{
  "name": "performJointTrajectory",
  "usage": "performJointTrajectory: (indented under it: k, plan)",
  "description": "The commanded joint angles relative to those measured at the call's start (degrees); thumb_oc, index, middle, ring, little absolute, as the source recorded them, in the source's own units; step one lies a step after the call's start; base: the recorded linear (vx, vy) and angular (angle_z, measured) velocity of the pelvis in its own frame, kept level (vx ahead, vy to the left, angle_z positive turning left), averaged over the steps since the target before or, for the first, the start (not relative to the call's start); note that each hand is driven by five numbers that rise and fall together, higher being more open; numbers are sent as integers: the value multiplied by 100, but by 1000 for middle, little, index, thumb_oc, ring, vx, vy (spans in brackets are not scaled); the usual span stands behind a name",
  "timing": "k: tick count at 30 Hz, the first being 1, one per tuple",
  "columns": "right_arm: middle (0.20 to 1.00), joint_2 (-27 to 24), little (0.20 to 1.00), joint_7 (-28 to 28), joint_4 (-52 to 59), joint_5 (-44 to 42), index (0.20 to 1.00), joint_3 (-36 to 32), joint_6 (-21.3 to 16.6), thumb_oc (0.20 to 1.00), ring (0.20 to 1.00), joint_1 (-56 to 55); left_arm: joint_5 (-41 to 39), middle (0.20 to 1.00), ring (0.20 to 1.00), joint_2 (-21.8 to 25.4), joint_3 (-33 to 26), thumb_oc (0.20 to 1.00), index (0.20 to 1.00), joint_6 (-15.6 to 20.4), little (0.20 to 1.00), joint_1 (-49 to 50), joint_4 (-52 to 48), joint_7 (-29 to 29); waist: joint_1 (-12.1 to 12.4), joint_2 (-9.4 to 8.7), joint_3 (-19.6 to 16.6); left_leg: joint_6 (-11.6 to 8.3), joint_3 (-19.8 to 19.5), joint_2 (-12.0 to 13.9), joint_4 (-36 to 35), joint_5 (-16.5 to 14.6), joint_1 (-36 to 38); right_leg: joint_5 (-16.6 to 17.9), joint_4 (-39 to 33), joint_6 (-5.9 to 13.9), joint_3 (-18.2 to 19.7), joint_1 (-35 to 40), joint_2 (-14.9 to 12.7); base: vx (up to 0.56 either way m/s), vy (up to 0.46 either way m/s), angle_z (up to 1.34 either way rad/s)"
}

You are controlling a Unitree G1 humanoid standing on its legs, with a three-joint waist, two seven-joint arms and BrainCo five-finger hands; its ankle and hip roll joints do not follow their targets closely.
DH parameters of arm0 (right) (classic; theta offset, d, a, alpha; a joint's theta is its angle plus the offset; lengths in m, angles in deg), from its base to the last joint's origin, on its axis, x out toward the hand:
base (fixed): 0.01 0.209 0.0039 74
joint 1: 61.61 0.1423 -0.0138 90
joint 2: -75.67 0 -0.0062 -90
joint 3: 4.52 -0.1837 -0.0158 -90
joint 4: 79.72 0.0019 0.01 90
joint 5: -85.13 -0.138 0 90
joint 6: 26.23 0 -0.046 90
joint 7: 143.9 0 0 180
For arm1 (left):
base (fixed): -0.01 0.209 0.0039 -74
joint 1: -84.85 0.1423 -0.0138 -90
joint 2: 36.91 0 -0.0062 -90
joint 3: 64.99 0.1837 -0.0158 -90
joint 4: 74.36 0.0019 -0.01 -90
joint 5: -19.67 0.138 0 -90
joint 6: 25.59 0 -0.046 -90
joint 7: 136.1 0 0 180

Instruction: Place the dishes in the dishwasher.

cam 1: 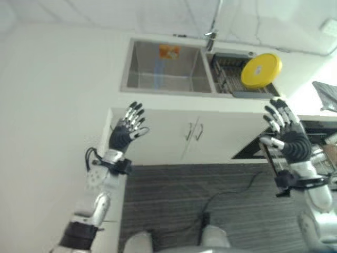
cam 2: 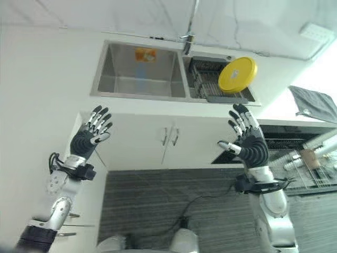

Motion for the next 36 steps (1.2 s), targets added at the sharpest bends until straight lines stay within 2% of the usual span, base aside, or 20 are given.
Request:
performJointTrajectory:
  k: [1,4,7,8,10,12,14,15,16,17,18,20,21,23,25,28,32,36]
  plan:
    - [1000,-241,1000,58,130,-50,1000,-196,-333,1000,1000,371,215,1000,1000,134,-217,1000,1000,339,1000,-17,-737,110,-72,143,-236,-27,534,49,-1481,607,1011,645,-115,67,26,-19,310,116,-428,47]
    - [1000,-324,1000,73,109,-118,1000,-177,-298,1000,1000,462,146,1000,1000,176,-245,1000,1000,311,1000,-20,-732,40,-77,151,-335,-121,673,341,-1355,616,1051,402,-252,17,-49,158,485,130,-429,25]
    - [1000,-379,1000,17,107,-235,1000,-182,-138,1000,1000,567,-101,1000,1000,102,-303,1000,1000,203,1000,56,-765,53,-117,186,-462,-313,717,720,-1109,634,1196,152,-288,-219,29,318,780,200,-451,-13]
    - [1000,-475,1000,-61,176,-380,1000,-197,-61,1000,1000,576,-3,1000,1000,102,-290,1000,1000,264,1000,133,-779,3,-137,240,-501,-536,719,1088,-477,1008,1046,20,-362,-452,118,493,1070,240,-550,-51]
    - [1000,-510,1000,-145,179,-451,1000,-234,-23,1000,1000,541,-2,1000,1000,87,-319,1000,1000,277,1000,211,-771,-70,-140,259,-503,-683,621,1348,259,1273,777,-72,-423,-650,236,631,1276,191,-461,-37]
    - [1000,-549,1000,-285,194,-540,1000,-240,42,1000,1000,542,-18,1000,1000,56,-358,1000,1000,333,1000,316,-707,-125,-148,247,-512,-726,592,1507,935,1373,543,-160,-447,-809,319,753,1393,200,-321,-18]
    - [1000,-563,1000,-423,279,-646,1000,-303,92,1000,1000,443,-33,1000,1000,37,-419,1000,1000,372,1000,490,-708,-69,-133,222,-521,-695,578,1533,1409,1370,342,-219,-476,-919,333,852,1443,215,-212,-8]
    - [1000,-558,1000,-414,294,-638,1000,-335,105,1000,1000,408,-10,1000,1000,21,-401,1000,1000,377,1000,514,-688,-14,-102,186,-508,-670,536,1509,1603,1379,149,-237,-531,-943,292,953,1442,193,-118,-10]
    - [1000,-533,1000,-416,307,-642,1000,-313,117,1000,1000,387,44,1000,1000,-22,-379,1000,1000,374,1000,538,-686,-9,-63,158,-493,-551,466,1265,1548,1159,7,-246,-544,-917,290,994,1421,265,-27,2]
    - [1000,-505,1000,-447,284,-547,1000,-240,113,1000,1000,389,55,1000,1000,-65,-373,1000,1000,399,1000,635,-719,-13,-6,217,-486,-334,505,629,954,813,20,-264,-537,-785,275,1012,1381,284,53,7]
    - [1000,-483,1000,-480,269,-466,1000,-170,92,1000,1000,412,94,1000,1000,-82,-383,1000,1000,394,1000,656,-756,-45,38,288,-453,-257,487,291,496,761,19,-275,-499,-711,315,1009,1404,284,95,10]
    - [1000,-469,1000,-486,292,-397,1000,-42,36,1000,1000,440,155,1000,1000,-68,-358,1000,1000,423,1000,625,-812,-131,102,379,-376,-170,526,-92,-215,845,-49,-313,-441,-613,391,1056,1441,235,63,-8]
    - [1000,-480,1000,-407,311,-313,1000,81,-9,1000,1000,519,220,1000,1000,-68,-256,1000,1000,430,1000,458,-798,-228,186,373,-300,-134,595,-159,-369,1060,-294,-405,-419,-616,379,1169,1452,229,58,-23]
    - [1000,-508,1000,-387,238,-296,1000,218,-35,1000,1000,655,425,1000,1000,-101,-130,1000,1000,508,1000,320,-704,-345,237,376,-338,-34,512,-255,-698,1022,-199,-459,-478,-608,390,1244,1507,194,87,-29]
    - [1000,-505,1000,-452,244,-285,1000,225,-30,1000,1000,603,405,1000,1000,-70,-85,1000,1000,562,1000,300,-616,-454,237,412,-383,-15,417,-318,-954,1061,-25,-505,-424,-551,395,1260,1518,172,89,-39]
    - [1000,-430,1000,-571,349,-420,1000,83,-110,1000,1000,382,541,1000,1000,-42,-135,1000,1000,653,1000,308,-619,-438,178,415,-454,58,440,-356,-1200,1002,269,-614,-235,-532,321,1191,1519,191,97,-44]
    - [1000,-259,1000,-537,329,-287,1000,99,-116,1000,1000,436,553,1000,1000,-66,-147,1000,1000,640,1000,360,-668,-412,267,376,-424,139,228,-424,-1183,849,402,-785,89,-555,299,1065,1515,203,147,11]
    - [1000,-243,1000,-348,309,-228,1000,123,-136,1000,1000,480,569,1000,1000,-38,-110,1000,1000,686,1000,379,-692,-346,333,332,-374,248,152,-447,-1150,722,512,-866,759,-482,209,838,1471,79,175,5]
